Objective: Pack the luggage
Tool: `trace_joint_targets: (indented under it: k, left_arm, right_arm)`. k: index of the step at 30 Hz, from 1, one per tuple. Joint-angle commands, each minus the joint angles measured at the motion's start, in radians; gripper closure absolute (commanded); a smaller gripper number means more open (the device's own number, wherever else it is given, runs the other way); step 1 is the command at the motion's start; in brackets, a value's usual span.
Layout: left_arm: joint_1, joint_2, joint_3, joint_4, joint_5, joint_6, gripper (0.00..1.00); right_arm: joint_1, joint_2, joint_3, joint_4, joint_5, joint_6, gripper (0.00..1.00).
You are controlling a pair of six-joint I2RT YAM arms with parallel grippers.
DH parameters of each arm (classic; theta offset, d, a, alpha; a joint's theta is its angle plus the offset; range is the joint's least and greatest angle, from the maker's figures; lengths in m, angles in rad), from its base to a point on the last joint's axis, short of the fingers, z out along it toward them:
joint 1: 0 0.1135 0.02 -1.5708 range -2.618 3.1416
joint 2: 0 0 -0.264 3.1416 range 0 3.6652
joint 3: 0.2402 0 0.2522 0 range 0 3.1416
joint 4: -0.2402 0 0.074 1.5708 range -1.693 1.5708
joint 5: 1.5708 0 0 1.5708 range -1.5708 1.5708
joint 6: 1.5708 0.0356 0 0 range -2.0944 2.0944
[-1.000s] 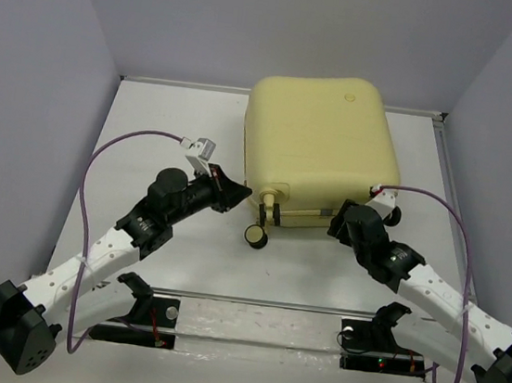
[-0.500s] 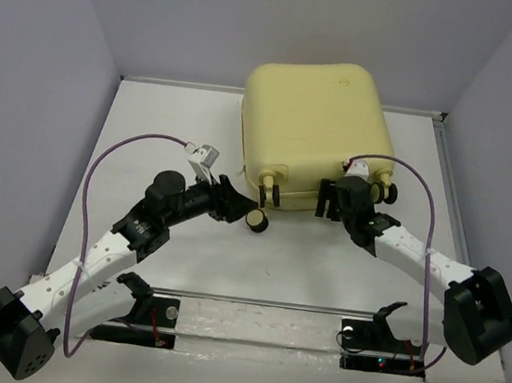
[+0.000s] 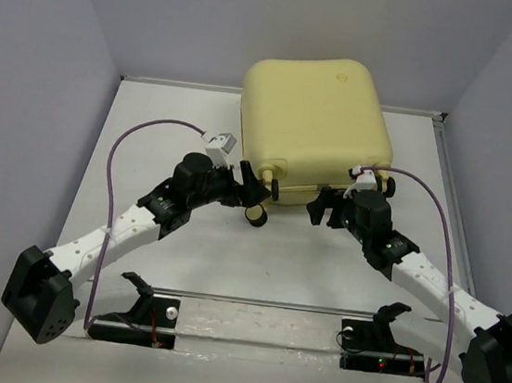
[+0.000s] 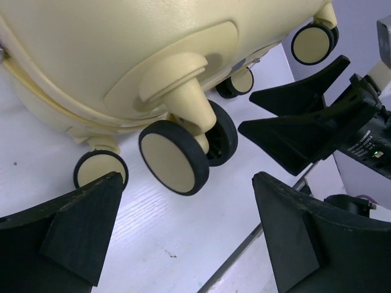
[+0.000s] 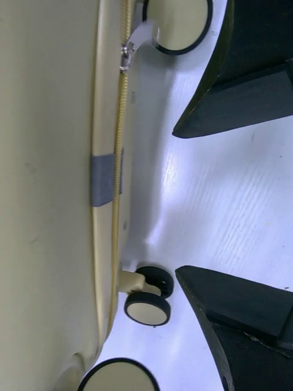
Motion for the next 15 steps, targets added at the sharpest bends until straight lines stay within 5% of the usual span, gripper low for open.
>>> trace_joint_targets:
  k: [1, 15]
  left_arm:
    - [-0.059, 0.088, 0.110, 0.064, -0.008, -0.011, 0.01]
    - [-0.094, 0.270, 0.208, 0.122, -0.042, -0.135, 0.05]
  right_arm:
    - [-0.001, -0.050, 0.003, -0.080, -0.045, 0.053, 0.09]
    - [-0.001, -0.087, 0.086, -0.146, -0.088, 0.043, 0.06]
